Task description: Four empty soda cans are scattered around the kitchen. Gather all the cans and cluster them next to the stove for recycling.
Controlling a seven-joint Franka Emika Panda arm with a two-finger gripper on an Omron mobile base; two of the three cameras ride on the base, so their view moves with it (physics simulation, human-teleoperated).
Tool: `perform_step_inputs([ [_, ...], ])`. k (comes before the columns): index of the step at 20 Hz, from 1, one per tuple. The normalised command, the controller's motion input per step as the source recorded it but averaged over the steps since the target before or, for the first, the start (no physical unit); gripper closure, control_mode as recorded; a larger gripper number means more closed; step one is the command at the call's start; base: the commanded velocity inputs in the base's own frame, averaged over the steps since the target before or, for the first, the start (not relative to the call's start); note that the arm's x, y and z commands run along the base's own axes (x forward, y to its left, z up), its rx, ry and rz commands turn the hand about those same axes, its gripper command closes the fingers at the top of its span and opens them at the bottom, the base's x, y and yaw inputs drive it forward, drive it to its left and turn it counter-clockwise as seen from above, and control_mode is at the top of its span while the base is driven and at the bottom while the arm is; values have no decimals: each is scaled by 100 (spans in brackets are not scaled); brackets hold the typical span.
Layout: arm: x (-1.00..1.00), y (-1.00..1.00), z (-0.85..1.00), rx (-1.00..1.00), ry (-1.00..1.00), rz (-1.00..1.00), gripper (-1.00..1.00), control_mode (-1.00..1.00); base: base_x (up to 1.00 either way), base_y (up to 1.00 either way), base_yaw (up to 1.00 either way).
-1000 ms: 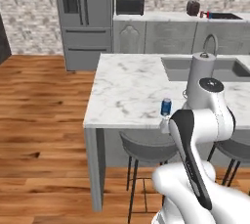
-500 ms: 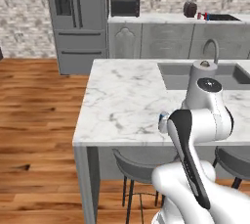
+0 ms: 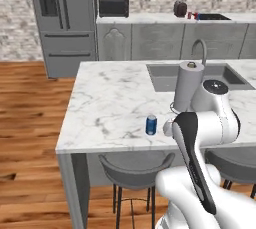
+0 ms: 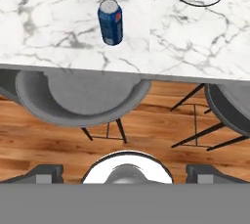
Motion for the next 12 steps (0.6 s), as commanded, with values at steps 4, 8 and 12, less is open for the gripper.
perform_step_inputs([
  [4,0,0,0,0,0,0,-100,100,35,-5,-6],
  [8,0,0,0,0,0,0,-100,100,42,-2,-6],
  [12,0,0,0,0,0,0,-100,100,40,0,-4],
])
